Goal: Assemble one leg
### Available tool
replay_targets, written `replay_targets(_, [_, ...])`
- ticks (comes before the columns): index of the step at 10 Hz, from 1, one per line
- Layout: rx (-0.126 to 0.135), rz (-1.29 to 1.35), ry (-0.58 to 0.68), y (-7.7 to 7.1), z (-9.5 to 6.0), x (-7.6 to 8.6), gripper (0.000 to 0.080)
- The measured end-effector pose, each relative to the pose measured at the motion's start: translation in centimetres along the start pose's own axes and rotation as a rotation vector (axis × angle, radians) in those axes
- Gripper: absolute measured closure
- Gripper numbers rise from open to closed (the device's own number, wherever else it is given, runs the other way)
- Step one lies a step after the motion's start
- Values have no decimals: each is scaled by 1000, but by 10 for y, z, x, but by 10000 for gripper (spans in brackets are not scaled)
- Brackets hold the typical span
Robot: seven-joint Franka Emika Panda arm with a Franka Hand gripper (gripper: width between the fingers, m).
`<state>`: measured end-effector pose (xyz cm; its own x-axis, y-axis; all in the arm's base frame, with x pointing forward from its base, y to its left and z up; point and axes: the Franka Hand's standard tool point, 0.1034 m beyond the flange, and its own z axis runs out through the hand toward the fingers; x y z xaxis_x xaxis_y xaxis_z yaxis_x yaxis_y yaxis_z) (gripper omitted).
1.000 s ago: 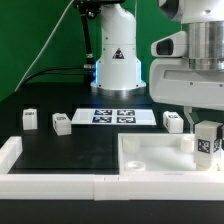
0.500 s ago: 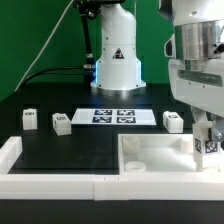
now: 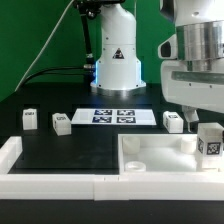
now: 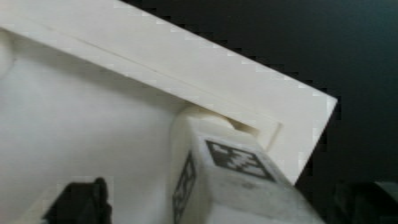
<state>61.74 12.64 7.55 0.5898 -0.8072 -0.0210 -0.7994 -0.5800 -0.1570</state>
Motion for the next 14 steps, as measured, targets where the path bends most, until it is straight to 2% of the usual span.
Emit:
replay_targets(2, [-14,-188,-12,-2,1,-6,155])
replay_targets(4, [-58,-478,-21,-5,0,-7,150])
replay_targets(5, [-67,-643,-17,-7,0,-3,150])
replay_targets(9, [-76,-1030,-25,-2,0,5,150])
replay_targets(12, [-80,-1141,-27,-1,0,7,150])
replay_targets(13, [-80,-1141,-27,-1,0,7,240])
replay_targets(14, [-80,-1141,-27,-1,0,7,394])
